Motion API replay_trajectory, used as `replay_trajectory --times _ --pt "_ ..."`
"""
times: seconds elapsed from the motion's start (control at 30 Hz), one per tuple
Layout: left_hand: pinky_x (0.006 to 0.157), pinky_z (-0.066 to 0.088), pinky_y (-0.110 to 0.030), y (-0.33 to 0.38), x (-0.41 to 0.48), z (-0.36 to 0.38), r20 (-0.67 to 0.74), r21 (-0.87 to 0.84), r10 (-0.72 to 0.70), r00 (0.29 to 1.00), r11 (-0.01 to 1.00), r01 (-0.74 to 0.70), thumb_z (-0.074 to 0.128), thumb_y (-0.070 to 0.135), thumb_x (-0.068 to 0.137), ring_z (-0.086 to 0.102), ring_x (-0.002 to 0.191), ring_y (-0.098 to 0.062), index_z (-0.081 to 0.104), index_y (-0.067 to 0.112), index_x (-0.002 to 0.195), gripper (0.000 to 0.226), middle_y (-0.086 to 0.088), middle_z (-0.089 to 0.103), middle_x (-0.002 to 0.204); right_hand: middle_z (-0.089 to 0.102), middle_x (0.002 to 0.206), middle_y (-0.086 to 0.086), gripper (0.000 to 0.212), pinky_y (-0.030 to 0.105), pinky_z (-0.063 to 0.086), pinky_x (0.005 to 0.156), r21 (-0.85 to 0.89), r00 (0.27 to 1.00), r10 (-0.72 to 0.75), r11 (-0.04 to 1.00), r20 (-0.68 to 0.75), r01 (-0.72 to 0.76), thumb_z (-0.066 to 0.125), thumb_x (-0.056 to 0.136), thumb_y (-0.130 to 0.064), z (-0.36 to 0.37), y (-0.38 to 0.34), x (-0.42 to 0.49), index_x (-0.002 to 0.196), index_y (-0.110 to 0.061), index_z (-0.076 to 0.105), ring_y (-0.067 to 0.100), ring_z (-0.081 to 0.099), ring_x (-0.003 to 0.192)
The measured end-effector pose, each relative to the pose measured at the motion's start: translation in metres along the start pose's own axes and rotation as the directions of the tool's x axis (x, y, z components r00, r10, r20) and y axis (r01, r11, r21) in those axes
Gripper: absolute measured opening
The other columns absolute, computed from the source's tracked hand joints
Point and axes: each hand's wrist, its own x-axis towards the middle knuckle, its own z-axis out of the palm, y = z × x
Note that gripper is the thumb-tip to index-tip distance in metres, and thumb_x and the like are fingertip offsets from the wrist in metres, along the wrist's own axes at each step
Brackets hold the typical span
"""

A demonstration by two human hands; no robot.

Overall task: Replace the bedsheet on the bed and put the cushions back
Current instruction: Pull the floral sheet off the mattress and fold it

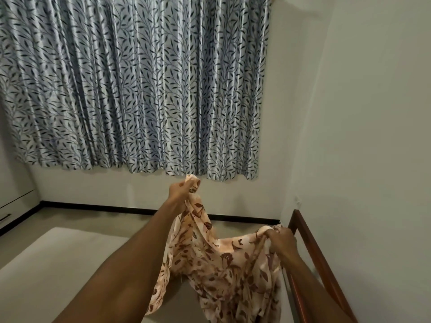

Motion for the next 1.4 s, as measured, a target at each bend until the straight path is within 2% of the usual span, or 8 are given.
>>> replay_trajectory --times 0.1,0.2,0.37,0.53,0.63,0.9,1.07,1.4 --pt "0.082 0.056 -0.041 -0.012 -0.010 0.007 0.121 0.086 0.064 0.991 0.993 -0.075 0.069 0.027 0.099 0.066 0.084 -0.025 0.074 0.004 0.099 0.023 -0.013 0.073 0.093 0.067 0.078 0.005 0.009 0.034 0.048 0.073 0.169 0.963 0.083 0.977 0.257 -0.129 0.069 0.085 -0.019 0.005 -0.003 0.006 0.079 -0.014 0.068 0.024 0.062 0.078" --pt "0.063 0.045 -0.031 -0.021 -0.025 0.015 0.238 0.194 0.152 0.959 0.960 -0.201 0.067 0.032 0.100 0.054 0.071 -0.019 0.073 -0.003 0.091 0.036 -0.006 0.062 0.075 0.048 0.060 0.005 0.027 0.032 0.041 0.059 0.305 0.961 0.082 0.938 0.265 -0.164 0.082 0.061 -0.029 0.001 -0.007 0.013 0.063 -0.020 0.057 0.021 0.048 0.053" --pt "0.059 0.039 -0.026 -0.031 -0.049 0.036 0.387 0.270 0.212 0.897 0.904 -0.330 0.060 0.030 0.105 0.046 0.064 -0.012 0.065 -0.009 0.086 0.044 -0.005 0.051 0.072 0.066 0.072 0.010 0.039 0.041 0.053 0.072 0.165 0.993 -0.106 0.980 -0.053 0.113 0.053 0.102 -0.037 0.017 -0.027 0.013 0.078 -0.010 0.065 0.022 0.063 0.070" --pt "0.069 0.042 -0.033 -0.053 -0.071 0.054 0.457 0.277 0.168 0.873 0.906 -0.320 0.060 0.033 0.104 0.052 0.072 -0.017 0.070 -0.002 0.091 0.039 -0.004 0.062 0.075 0.044 0.058 -0.001 0.044 0.031 0.031 0.055 0.156 0.944 -0.203 0.956 -0.261 0.249 0.051 0.105 -0.024 0.029 -0.025 0.002 0.062 -0.017 0.044 0.013 0.039 0.057" --pt "0.074 0.048 -0.032 -0.068 -0.089 0.061 0.470 0.250 0.154 0.869 0.921 -0.299 0.052 0.016 0.107 0.063 0.079 -0.017 0.077 0.006 0.100 0.027 -0.014 0.075 0.090 0.046 0.060 0.002 0.042 0.027 0.030 0.053 0.127 0.916 -0.278 0.937 -0.289 0.324 0.052 0.106 -0.025 0.035 -0.015 -0.003 0.067 -0.011 0.051 0.012 0.038 0.057" --pt "0.078 0.048 -0.026 -0.089 -0.120 0.065 0.589 0.230 0.102 0.802 0.930 -0.287 0.043 0.001 0.105 0.063 0.085 -0.014 0.075 0.016 0.116 0.037 -0.018 0.072 0.097 0.054 0.057 -0.005 0.040 0.019 0.032 0.050 -0.002 0.890 -0.366 0.925 -0.274 0.380 0.054 0.107 -0.033 0.054 0.013 -0.011 0.071 -0.018 0.061 0.006 0.046 0.053" --pt "0.075 0.052 -0.017 -0.092 -0.134 0.069 0.631 0.227 0.138 0.763 0.908 -0.352 0.036 -0.011 0.101 0.070 0.097 -0.006 0.067 0.025 0.135 0.058 0.003 0.077 0.111 0.067 0.065 -0.007 0.029 0.015 0.040 0.053 -0.057 0.891 -0.363 0.931 -0.271 0.362 0.059 0.104 -0.029 0.062 0.022 -0.013 0.082 -0.022 0.076 0.006 0.061 0.061" --pt "0.073 0.052 -0.023 -0.105 -0.141 0.077 0.646 0.292 0.207 0.735 0.822 -0.489 0.044 -0.007 0.099 0.067 0.089 -0.006 0.068 0.019 0.124 0.044 0.005 0.072 0.100 0.066 0.073 -0.001 0.035 0.027 0.051 0.061 -0.024 0.916 -0.318 0.946 -0.247 0.322 0.055 0.104 -0.032 0.072 0.033 -0.012 0.075 -0.017 0.067 0.011 0.063 0.068"
